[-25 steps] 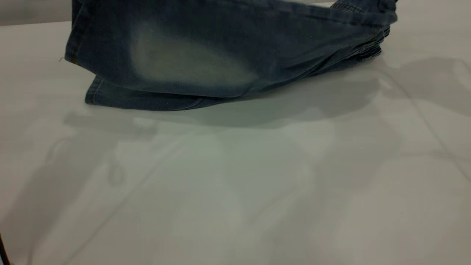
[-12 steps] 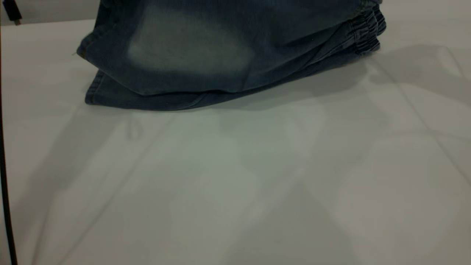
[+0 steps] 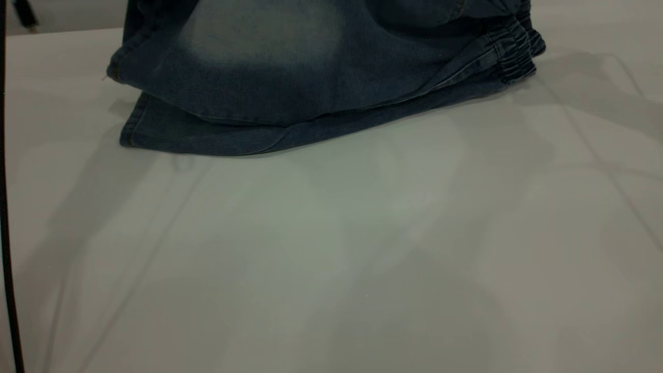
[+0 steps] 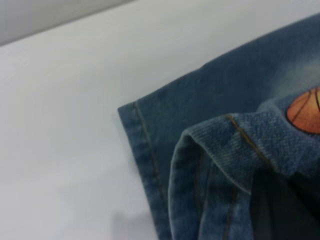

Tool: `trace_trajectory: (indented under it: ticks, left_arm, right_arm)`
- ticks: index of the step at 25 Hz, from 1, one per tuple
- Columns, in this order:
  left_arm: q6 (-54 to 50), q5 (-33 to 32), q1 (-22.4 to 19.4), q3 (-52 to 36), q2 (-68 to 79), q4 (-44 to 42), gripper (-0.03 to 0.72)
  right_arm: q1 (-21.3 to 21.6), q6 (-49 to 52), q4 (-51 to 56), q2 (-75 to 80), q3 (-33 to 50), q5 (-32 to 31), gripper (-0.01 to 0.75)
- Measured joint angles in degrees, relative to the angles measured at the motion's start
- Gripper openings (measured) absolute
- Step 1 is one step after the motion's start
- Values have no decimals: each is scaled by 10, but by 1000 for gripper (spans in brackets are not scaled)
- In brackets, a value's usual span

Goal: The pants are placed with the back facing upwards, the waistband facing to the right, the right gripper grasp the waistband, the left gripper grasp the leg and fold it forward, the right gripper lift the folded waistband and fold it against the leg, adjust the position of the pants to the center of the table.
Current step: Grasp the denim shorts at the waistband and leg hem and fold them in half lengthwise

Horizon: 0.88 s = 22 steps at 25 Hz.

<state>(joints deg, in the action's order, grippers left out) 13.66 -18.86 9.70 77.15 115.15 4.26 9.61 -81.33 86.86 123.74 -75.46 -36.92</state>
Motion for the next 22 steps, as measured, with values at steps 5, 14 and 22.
trace_trajectory:
  ticks: [5, 14, 22]
  left_arm:
    - [-6, -3, 0, 8, 31, -1, 38]
    - [-7, -21, -3, 8, 34, -31, 38]
    - [-11, -28, -10, 8, 35, -30, 38]
  right_arm:
    - [1, -1, -5, 2, 0, 28, 34]
    - [1, -1, -10, 2, 0, 54, 57]
    - [1, -1, -9, 2, 0, 62, 288]
